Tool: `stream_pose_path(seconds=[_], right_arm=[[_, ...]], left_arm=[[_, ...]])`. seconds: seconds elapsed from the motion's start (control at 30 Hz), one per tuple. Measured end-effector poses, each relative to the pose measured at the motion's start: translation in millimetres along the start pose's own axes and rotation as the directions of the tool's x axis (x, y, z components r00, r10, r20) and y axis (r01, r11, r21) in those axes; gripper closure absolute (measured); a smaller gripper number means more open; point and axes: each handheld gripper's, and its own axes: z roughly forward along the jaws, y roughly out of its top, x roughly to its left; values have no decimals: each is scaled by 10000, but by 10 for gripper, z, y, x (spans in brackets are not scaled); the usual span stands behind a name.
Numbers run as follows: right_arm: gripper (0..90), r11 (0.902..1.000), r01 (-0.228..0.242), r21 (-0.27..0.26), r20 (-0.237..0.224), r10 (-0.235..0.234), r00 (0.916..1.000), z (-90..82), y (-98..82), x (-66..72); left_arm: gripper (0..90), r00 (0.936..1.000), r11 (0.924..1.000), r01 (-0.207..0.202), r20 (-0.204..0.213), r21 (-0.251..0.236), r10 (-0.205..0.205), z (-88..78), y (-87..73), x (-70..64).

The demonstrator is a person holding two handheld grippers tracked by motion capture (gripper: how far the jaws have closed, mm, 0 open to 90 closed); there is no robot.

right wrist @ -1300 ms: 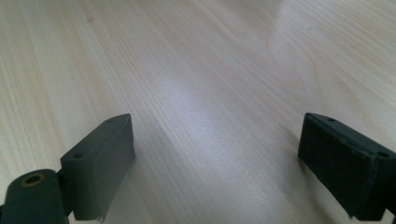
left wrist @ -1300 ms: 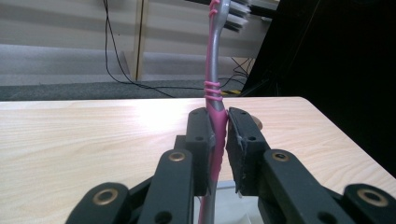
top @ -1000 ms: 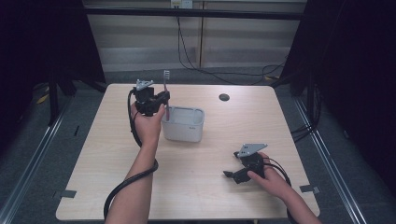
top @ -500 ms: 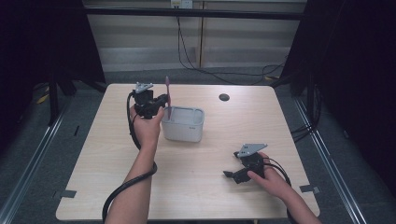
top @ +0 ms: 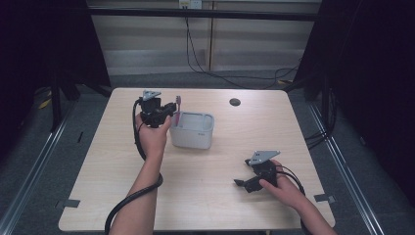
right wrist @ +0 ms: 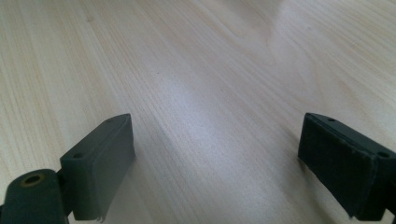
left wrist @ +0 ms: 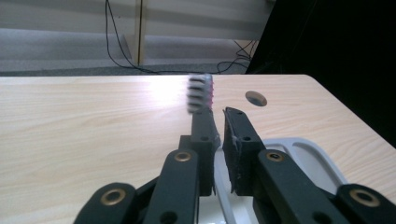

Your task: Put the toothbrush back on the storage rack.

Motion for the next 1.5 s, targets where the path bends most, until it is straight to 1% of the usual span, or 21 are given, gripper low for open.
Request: stream_pose_path(seconds=[0.13,0.3,0.33,0.43,0.47,0.57,0.6,0.63,0.67,0.87,0.93,1.07,1.13,1.23,1.5], right_arm=[[102,10000,0,2,1,0,10000,0,0,0],[102,10000,-1,3,2,1,10000,0,0,0],[102,10000,8,-1,2,-8,10000,0,0,0],[102,10000,6,1,3,-6,10000,0,0,0],[102,10000,7,-1,2,-7,10000,0,0,0],[102,10000,6,-3,1,-6,10000,0,0,-1],[102,10000,-6,0,-4,6,10000,0,0,-1],[102,10000,-6,0,-4,6,10000,0,0,-1],[102,10000,-15,5,-8,15,10000,-1,0,0],[102,10000,7,-1,-8,-7,10000,1,1,-2],[102,10000,-4,-1,-14,4,10000,1,1,-2],[102,10000,17,-22,-14,-17,10000,2,1,-4],[102,10000,23,-25,-17,-23,10000,2,1,-5],[102,10000,18,-29,-20,-18,10000,2,1,-5],[102,10000,22,-28,-20,-22,10000,2,1,-5]], left_arm=[[796,10000,9999,-17,-36,146,18,-24,-30,34],[749,9999,9998,-55,-132,167,57,-54,-54,65],[719,9998,9998,-86,-173,152,88,-63,-61,75],[674,9998,9997,-92,-171,231,96,-74,-69,90],[674,9998,9994,-118,-185,316,124,-78,-72,97],[607,10000,9990,34,-87,452,-30,-82,-87,121],[578,9999,9987,-7,-104,515,12,-88,-91,126],[567,9999,9987,-7,-104,515,12,-88,-91,126],[567,9998,9985,-100,-143,541,108,-98,-93,133],[471,9998,9980,-106,-157,616,116,-145,-123,167],[467,9998,9983,-91,-153,577,100,-157,-127,177],[444,9998,9978,-125,-116,648,133,-197,-133,197],[420,9999,9974,-141,-33,701,143,-217,-148,204],[401,9998,9974,-170,-31,695,172,-232,-160,211],[367,9997,9971,-239,3,722,239,-295,-246,273]])
